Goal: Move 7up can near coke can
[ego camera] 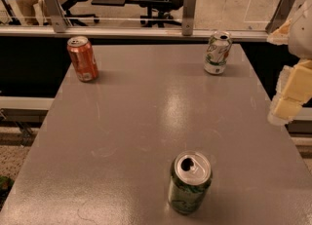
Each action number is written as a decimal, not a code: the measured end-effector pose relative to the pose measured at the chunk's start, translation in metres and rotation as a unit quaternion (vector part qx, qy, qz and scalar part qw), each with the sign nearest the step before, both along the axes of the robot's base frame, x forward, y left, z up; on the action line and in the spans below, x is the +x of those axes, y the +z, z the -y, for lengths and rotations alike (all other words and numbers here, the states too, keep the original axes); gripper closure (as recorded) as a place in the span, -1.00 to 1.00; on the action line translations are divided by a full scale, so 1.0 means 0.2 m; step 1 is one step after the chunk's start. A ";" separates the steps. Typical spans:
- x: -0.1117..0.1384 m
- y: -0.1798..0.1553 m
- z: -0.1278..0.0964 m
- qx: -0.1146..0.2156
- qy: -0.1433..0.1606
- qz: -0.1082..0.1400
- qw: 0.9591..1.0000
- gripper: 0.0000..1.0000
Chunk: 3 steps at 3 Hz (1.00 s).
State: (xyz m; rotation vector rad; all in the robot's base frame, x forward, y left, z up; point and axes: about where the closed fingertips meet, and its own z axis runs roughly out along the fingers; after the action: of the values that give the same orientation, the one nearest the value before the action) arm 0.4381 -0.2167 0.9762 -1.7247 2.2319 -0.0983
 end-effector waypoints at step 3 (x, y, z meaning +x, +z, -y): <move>0.23 -0.06 0.00 0.035 -0.023 0.028 0.999 -1.00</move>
Offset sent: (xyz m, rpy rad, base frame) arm 0.0480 0.0015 -0.0118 0.0621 -0.0455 -0.0320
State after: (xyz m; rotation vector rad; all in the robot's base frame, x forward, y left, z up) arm 0.4838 -0.2167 0.9647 -1.6145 2.2097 -0.0764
